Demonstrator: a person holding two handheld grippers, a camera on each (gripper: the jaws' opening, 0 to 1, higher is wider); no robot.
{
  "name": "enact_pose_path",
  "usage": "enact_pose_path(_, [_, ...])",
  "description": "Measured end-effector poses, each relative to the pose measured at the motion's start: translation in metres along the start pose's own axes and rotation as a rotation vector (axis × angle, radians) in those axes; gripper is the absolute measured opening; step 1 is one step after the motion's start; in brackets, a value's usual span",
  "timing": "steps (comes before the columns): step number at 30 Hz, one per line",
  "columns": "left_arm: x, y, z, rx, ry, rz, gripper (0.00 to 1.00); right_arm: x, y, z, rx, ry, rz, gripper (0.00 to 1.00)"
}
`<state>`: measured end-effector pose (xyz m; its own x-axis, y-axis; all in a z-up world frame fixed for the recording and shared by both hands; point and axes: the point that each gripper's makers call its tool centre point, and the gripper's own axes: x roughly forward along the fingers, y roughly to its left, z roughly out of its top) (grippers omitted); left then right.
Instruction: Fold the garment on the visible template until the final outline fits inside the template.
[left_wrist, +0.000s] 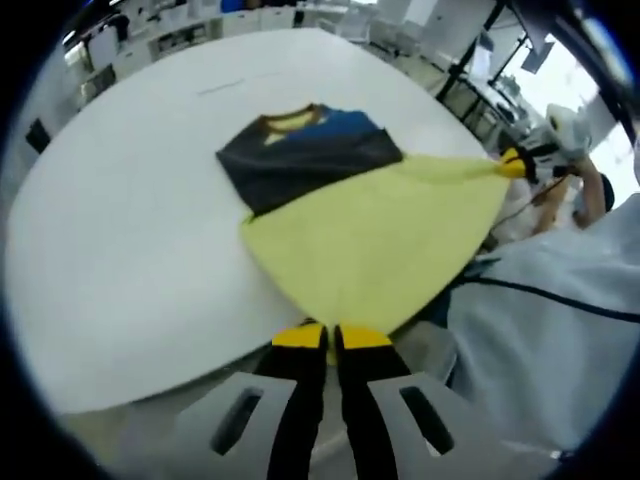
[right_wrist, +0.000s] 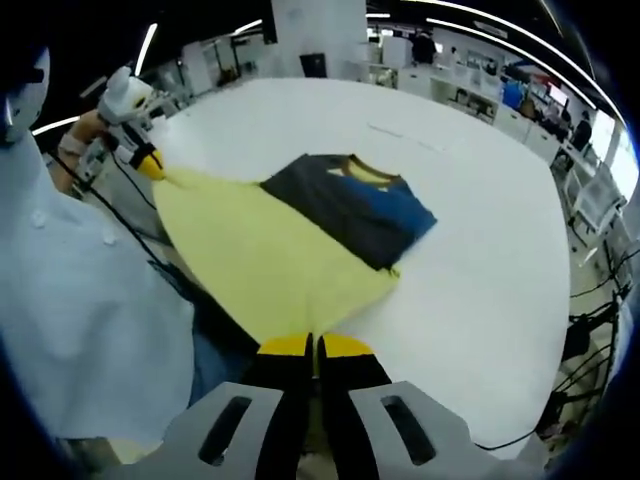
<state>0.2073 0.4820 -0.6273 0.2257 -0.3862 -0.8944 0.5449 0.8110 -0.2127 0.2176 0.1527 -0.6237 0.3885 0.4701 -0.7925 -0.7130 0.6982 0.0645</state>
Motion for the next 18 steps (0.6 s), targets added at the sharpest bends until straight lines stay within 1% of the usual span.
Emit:
enact_pose_path(4, [-0.004, -0.005, -0.003, 0.014, 0.011, -0.005, 0.00, -0.004, 0.004, 0.000, -0.008, 0.010, 0.007, 0.03])
enact_pose_path(8, [-0.010, -0.005, -0.006, 0.022, 0.023, 0.003, 0.00, -0.011, 0.008, 0.006, -0.011, -0.015, 0.021, 0.03])
enact_pose_path(12, [-0.015, -0.006, -0.004, 0.037, 0.011, 0.008, 0.00, -0.015, 0.009, 0.007, -0.027, -0.013, 0.029, 0.03])
enact_pose_path(18, [-0.020, -0.013, -0.006, 0.062, 0.021, -0.005, 0.00, -0.019, 0.008, 0.006, -0.037, -0.008, 0.027, 0.03])
